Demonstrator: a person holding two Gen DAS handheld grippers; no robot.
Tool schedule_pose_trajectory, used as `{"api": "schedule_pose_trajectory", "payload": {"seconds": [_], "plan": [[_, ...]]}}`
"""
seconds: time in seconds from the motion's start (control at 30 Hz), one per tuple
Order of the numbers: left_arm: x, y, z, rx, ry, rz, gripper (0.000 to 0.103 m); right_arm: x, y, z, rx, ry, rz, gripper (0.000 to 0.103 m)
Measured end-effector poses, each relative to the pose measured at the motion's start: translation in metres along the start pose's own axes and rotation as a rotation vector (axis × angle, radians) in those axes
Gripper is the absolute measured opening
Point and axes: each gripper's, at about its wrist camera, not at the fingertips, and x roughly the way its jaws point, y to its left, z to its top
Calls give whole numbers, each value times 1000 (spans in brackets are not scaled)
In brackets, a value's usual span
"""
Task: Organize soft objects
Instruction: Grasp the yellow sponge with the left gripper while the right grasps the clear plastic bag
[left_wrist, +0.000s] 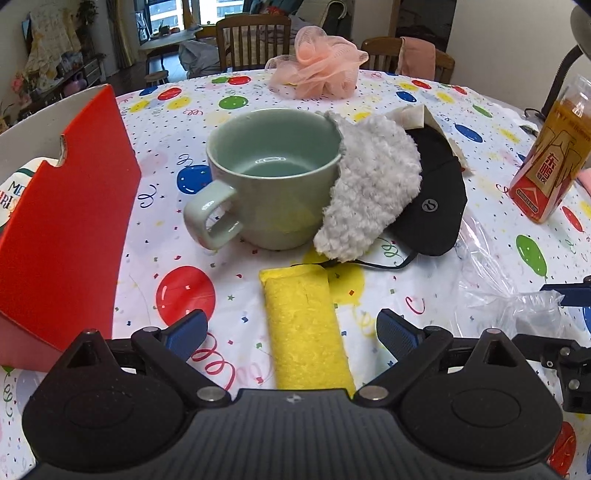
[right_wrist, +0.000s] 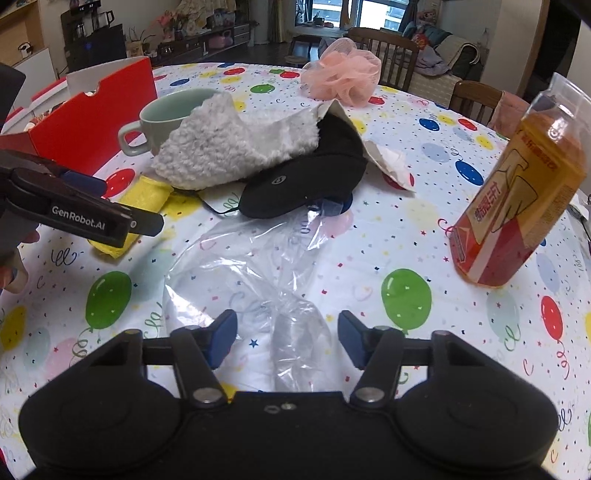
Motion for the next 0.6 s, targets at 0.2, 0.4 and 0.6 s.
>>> {"api": "schedule_pose_trajectory", "payload": {"seconds": [0.2,0.4,0.6], "plan": [[4,-5,-1,16,7,-15,76,0,2,-1,-6,-7,0,47],[2,-7,-2,25,4,7,48,-4,4,-2,-3,-23,-6,35],[0,-9,0,32,10,13,40,-10,1,-5,30,-42,-14,23]]}}
